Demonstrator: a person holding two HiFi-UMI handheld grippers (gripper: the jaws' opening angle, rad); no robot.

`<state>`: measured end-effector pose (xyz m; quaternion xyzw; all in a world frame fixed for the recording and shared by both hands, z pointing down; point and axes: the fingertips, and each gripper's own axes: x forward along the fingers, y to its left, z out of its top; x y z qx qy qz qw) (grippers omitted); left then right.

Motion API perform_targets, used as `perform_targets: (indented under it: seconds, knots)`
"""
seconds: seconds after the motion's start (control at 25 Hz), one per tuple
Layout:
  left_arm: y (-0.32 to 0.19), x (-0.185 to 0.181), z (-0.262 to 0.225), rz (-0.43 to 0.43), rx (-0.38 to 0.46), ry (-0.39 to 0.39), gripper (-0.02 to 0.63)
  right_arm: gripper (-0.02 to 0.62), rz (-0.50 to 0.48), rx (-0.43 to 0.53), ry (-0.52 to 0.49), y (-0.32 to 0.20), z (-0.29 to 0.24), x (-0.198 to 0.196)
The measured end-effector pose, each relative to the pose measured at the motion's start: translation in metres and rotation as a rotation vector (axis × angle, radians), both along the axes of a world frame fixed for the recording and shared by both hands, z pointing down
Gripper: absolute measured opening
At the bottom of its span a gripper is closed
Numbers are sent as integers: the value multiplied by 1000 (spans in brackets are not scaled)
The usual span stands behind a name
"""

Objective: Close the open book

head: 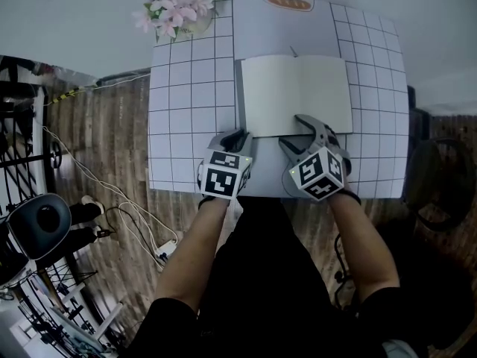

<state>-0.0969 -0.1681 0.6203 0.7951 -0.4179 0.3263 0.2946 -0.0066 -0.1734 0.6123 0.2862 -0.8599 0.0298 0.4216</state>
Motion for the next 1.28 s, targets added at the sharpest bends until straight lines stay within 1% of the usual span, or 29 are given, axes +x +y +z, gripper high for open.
perform_targets:
  seconds: [0.08,0.12,0.2,0.44,0.56,0.68,0.84,1.08,1.28]
  knots:
    - [1,2,0,27,20,-48,57,276,2,-3,-4,0,0,0]
    - [1,2,0,33,29,-61,57,277,3,-4,-6,0,0,0]
    - [2,2,1,29,37,-61,57,276,4,-7,-7,0,1,1]
    - [-1,-4,2,-53,-21,25,26,277,14,-13,-13,0,1,0]
    - [-2,-5,-2,-78,-28,52,15,276,17,-12,-13,0,1,0]
    - [-3,-5,-11,-90,-14,71,12,277,17,-7,-3,0,1,1]
    - [-4,-2,-29,-69,9,77,12,278,4,-6,7,6,-2,-2]
    - [-8,12,-60,-29,52,81,12,278,-28,28,-33,18,-19,-17]
    - [-12,25,-83,-1,85,105,12,278,-55,68,-61,18,-33,-39]
